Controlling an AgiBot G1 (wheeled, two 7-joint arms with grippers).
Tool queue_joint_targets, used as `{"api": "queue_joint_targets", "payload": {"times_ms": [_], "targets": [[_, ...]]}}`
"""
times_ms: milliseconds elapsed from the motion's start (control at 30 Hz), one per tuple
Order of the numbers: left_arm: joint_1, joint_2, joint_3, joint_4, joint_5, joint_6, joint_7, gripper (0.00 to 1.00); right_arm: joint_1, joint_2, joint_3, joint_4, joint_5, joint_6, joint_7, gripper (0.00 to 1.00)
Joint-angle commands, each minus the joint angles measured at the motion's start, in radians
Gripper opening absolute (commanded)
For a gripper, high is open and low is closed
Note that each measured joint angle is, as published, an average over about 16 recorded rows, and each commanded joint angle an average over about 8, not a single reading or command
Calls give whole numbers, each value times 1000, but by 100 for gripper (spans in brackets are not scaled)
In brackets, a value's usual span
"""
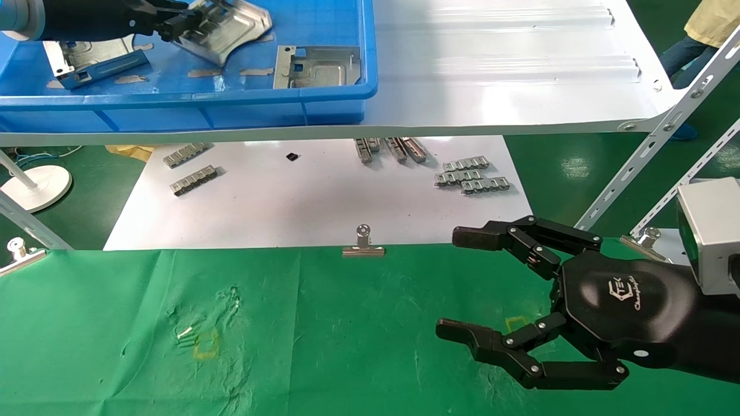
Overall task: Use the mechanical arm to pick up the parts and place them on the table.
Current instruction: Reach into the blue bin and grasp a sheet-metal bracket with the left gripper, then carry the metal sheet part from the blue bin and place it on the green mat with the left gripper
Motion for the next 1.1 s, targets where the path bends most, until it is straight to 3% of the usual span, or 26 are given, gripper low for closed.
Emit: {"api": "queue_joint_targets", "payload": {"times_ms": [33, 300, 600, 900, 1100], "targets": [[1, 0, -4, 2, -6, -8, 0, 0, 0, 0, 0, 0, 0, 0, 0, 100], [-8, -25, -31, -11, -45, 26, 28, 0, 0, 0, 0, 0, 0, 0, 0, 100], [-27, -83, -74, -39, -110, 184, 102, 0, 0, 0, 0, 0, 0, 0, 0, 100], [-39, -165, -114, -74, -175, 440, 221, 0, 0, 0, 0, 0, 0, 0, 0, 100], [-1, -231, -135, -130, -225, 675, 385, 0, 0, 0, 0, 0, 0, 0, 0, 100]]}}
